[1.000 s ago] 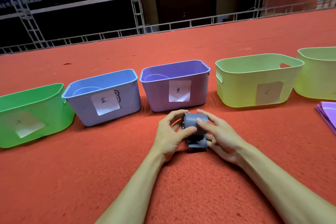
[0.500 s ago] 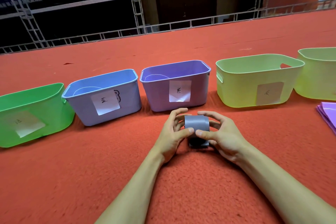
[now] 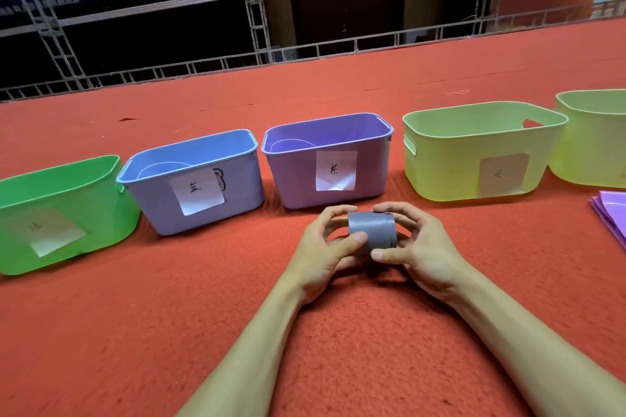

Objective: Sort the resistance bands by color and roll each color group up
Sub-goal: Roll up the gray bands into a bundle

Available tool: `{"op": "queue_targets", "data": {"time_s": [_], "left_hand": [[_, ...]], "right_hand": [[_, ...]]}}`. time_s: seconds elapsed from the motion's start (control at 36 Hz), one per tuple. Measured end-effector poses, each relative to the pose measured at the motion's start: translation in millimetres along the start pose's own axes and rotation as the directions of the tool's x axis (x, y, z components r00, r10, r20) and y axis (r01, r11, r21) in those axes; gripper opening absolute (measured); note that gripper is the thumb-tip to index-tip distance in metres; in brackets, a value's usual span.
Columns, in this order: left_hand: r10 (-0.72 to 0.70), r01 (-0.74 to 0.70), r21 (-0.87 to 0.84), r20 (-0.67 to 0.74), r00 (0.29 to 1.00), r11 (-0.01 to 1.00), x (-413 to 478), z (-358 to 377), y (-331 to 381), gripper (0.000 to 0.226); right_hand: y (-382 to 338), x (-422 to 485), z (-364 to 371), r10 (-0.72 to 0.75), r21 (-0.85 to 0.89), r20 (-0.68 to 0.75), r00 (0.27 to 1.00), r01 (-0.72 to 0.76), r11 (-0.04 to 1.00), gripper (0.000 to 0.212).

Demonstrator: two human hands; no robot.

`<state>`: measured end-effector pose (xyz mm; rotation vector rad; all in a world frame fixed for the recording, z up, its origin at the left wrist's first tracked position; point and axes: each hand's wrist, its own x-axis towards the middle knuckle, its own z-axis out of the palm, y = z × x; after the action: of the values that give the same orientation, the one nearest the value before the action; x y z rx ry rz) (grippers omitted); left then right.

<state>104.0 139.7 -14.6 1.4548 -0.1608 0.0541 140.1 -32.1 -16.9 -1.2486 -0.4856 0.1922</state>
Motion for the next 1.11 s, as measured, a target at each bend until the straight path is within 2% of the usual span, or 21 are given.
{"op": "queue_targets", "data": {"time_s": [0.19, 0.33, 0.42, 0.47, 0.78, 0.92, 1.11], "left_hand": [[0.065, -0.064, 0.024, -0.024, 0.998, 0.998, -1.0, -1.3, -3.6, 0.055], [0.144, -0.142, 0.077, -0.025, 0.989, 0.987, -1.4, -0.4, -2.1, 0.058], [0.172, -0.168, 0.104, -0.037, 0.984, 0.98, -0.9, -1.0, -2.3, 0.057], [0.189, -0.184, 0.115, -0.039, 0.981, 0.976, -0.7, -1.8, -2.7, 0.057], [0.205, -0.203, 0.113, -0.007, 0.979, 0.973, -2.3, -1.7, -0.4, 0.057], [0.202, -0.201, 0.112, 0.002, 0.979, 0.973, -2.4, -1.9, -0.5, 0.055], [0.21, -0.209, 0.114, 0.001, 0.978, 0.971, -1.9, -2.6, -2.4, 0.057]], "right_hand": [[0.9, 3.8, -5.4, 0.041, -0.077, 0.097, 0.994, -0.034, 0.996, 0.077], [-0.2, 3.1, -6.0, 0.041, -0.057, 0.113, 0.993, -0.035, 0.998, 0.052], [-5.1, 0.6, -4.8, -0.028, -0.237, 0.051, 0.998, 0.039, 0.971, 0.043], [-7.0, -0.7, -3.8, -0.059, -0.284, 0.038, 0.998, 0.067, 0.957, 0.042], [-14.1, -1.3, -14.7, 0.077, -0.242, 0.15, 0.986, -0.039, 0.969, 0.049], [-18.2, -4.0, -14.5, 0.039, -0.312, 0.147, 0.988, 0.009, 0.95, 0.052], [-19.2, -3.5, -16.8, 0.063, -0.327, 0.151, 0.986, -0.01, 0.945, 0.056]]}}
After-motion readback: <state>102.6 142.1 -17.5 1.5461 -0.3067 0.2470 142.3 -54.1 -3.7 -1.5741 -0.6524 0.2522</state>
